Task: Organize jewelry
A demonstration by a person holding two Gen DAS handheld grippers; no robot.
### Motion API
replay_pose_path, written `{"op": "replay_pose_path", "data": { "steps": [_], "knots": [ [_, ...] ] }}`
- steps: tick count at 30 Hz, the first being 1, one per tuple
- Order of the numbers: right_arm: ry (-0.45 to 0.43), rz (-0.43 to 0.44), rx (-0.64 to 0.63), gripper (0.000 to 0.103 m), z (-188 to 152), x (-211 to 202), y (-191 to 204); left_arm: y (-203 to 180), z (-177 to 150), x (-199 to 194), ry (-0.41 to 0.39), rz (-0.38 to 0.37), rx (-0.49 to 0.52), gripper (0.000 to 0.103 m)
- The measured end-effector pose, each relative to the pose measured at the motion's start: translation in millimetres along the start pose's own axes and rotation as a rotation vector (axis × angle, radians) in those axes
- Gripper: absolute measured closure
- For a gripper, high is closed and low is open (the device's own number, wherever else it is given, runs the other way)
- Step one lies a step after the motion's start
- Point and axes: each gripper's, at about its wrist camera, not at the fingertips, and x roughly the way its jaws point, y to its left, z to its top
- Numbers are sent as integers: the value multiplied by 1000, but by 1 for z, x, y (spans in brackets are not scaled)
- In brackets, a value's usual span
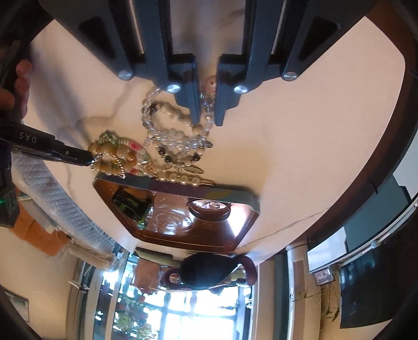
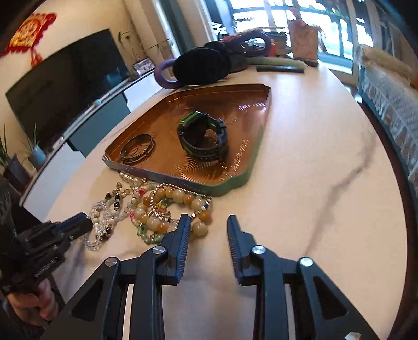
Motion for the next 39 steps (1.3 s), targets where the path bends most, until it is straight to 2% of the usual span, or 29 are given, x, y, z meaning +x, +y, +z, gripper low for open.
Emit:
{"op": "replay_pose_path", "data": {
  "steps": [1, 4, 9, 13, 19, 26, 33, 39],
  "knots": [
    [9, 1, -6, 93, 0, 2, 1, 1, 0, 0, -1, -2, -7, 93],
    [10, -11, -22, 93, -2, 1, 5, 2, -1, -1, 10, -12, -32, 95],
    [-11, 86, 49, 93, -10, -11, -4, 4, -6, -8, 34, -72, -61, 95],
    [-38, 87, 48, 93, -11, -24, -2, 1, -9, -16, 34, -98, -68, 95],
    [-91, 123, 51, 93, -3, -52, 7, -11, -5, -39, -8, -117, -47, 95],
    [-178, 140, -4, 93, 14, -95, 28, -31, 6, -66, -54, -123, 4, 95],
    [-227, 127, -60, 93, 25, -126, 45, -37, 31, -91, -103, -132, 11, 95],
    [-236, 106, -130, 93, 32, -136, 62, -42, 57, -105, -147, -126, 32, 95]
  ]
}}
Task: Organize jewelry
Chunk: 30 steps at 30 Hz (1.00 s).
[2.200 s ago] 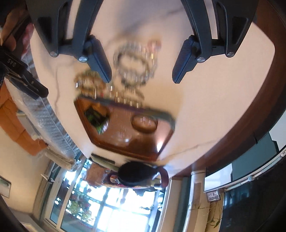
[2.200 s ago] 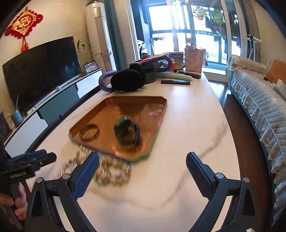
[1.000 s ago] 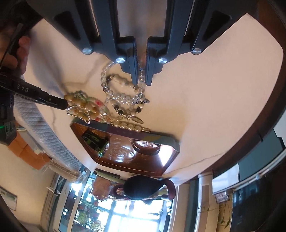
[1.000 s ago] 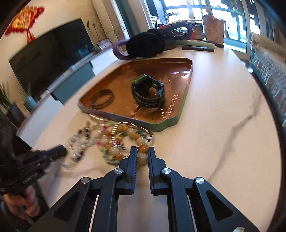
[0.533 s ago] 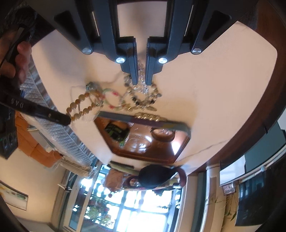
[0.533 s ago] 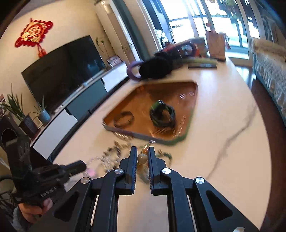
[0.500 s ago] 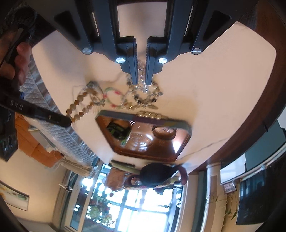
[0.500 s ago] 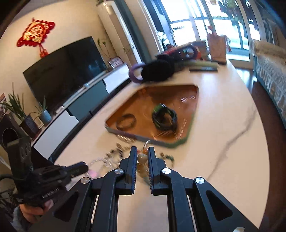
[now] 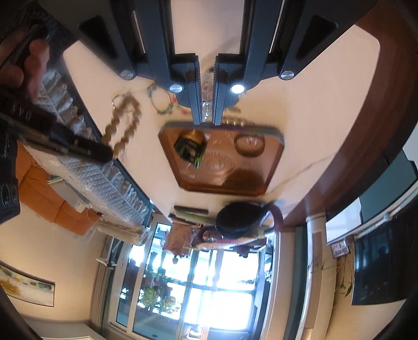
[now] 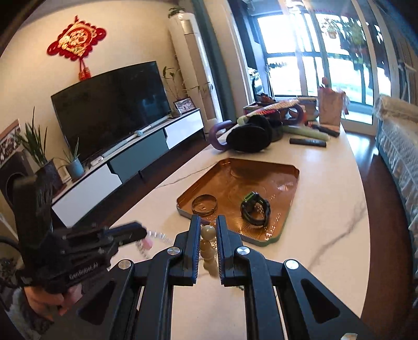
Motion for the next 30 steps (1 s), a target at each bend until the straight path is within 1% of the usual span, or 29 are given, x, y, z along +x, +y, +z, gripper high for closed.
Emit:
{"op": "replay_pose_path", "data": {
  "steps": [4, 5, 8, 10, 15, 19, 25, 30],
  "knots": [
    [0, -3, -8, 93, 4, 1, 1, -1, 18, -2, -20, -16, 3, 95],
    [-1, -5, -7, 92, 4, 3, 1, -1, 22, 1, -14, -37, -5, 95],
    [5, -9, 0, 92, 6, 11, -1, 2, 32, 11, -1, -59, -22, 95],
    [10, -14, 0, 92, 8, 19, -1, 4, 36, 18, 3, -56, -34, 95],
    [9, -31, -11, 92, 20, 35, -5, 3, 45, 33, 4, -47, -24, 95],
    [-13, -48, -37, 92, 36, 43, -8, -3, 53, 43, -13, 5, 34, 95],
    [-42, -57, -50, 92, 63, 64, -20, -2, 80, 66, -41, 16, 61, 95],
    [-60, -72, -71, 92, 83, 85, -33, 4, 99, 92, -53, 20, 55, 95]
  ]
}}
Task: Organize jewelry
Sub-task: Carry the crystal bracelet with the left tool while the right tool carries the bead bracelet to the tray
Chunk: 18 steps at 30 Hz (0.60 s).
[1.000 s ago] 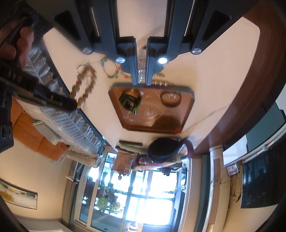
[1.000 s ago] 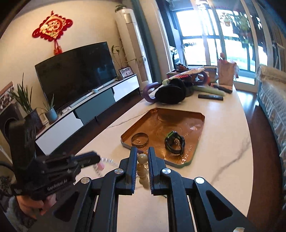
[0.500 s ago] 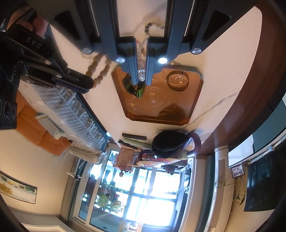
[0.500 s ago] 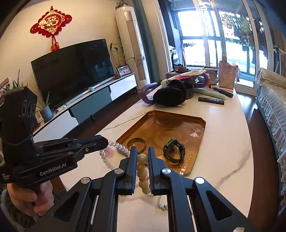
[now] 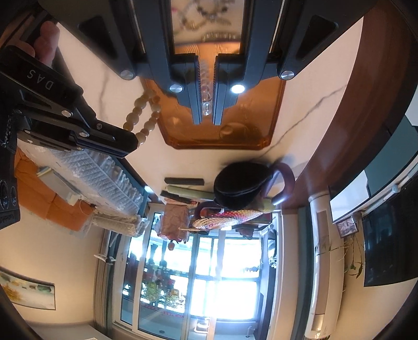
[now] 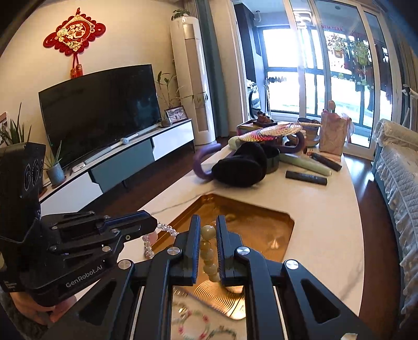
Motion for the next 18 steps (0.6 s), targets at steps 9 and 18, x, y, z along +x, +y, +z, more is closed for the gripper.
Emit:
{"op": "replay_pose_path", "data": {
  "steps": [9, 18],
  "knots": [
    [76, -46, 3, 92, -7, 66, -28, 27, -4, 82, 85, -27, -61, 95],
    [181, -110, 66, 93, -35, 106, -63, 53, -28, 129, 173, 16, -97, 95]
  ]
}}
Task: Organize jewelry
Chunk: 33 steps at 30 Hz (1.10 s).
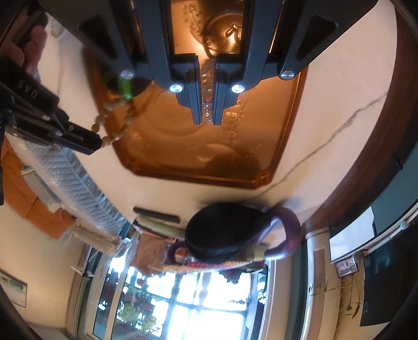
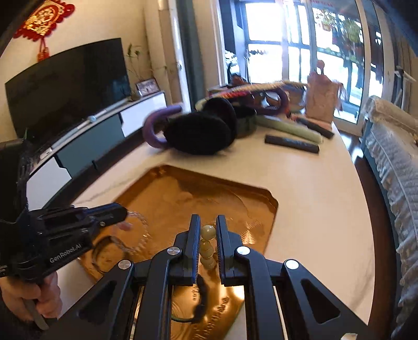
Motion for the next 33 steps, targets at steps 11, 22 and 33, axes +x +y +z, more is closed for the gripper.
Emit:
{"op": "replay_pose_path", "data": {
  "steps": [11, 22, 33],
  "knots": [
    [62, 5, 108, 67, -21, 2, -18, 10, -13, -7, 56, 46, -50, 44],
    [-22, -23, 146, 45, -81, -112, -15, -3, -94, -118, -38, 60, -88, 33],
    [57, -75, 112, 44, -167, -132, -10, -15, -164, -124, 82, 58, -101, 32]
  ]
}}
